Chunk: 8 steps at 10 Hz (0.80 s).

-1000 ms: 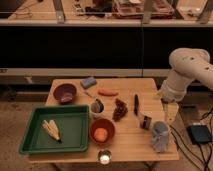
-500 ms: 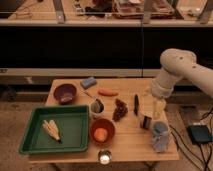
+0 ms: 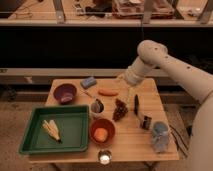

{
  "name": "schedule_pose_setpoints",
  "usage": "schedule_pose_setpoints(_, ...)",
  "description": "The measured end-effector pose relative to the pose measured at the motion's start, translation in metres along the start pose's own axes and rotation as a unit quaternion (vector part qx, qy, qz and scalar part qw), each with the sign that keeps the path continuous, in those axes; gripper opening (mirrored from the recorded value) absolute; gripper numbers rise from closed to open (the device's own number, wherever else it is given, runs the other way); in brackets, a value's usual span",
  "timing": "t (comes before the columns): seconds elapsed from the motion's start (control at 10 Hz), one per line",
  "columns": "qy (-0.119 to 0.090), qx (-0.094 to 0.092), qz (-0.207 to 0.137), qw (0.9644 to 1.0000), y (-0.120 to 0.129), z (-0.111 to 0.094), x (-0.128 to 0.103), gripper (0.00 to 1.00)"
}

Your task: Wipe table surface with sponge

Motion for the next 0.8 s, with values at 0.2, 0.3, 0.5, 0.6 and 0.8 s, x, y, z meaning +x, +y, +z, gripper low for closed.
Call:
schedule_pose_setpoints(0.2,-0.009,0.040,-0.027,0.9988,-0.041,0.005,-0.035,0.80)
schedule_pose_setpoints(0.3,-0.006,0.062,-0.036,0.9974,-0.067,0.009,-0.051,0.80)
schedule_pose_setpoints(0.5,0.002,0.108,-0.057,0.9925,-0.120,0.021,-0.087,0.80)
schedule_pose_setpoints(0.6,0.005,0.132,-0.067,0.9890,-0.147,0.026,-0.102,0.80)
schedule_pose_setpoints(0.8,0.008,0.151,-0.076,0.9856,-0.167,0.029,-0.113,0.80)
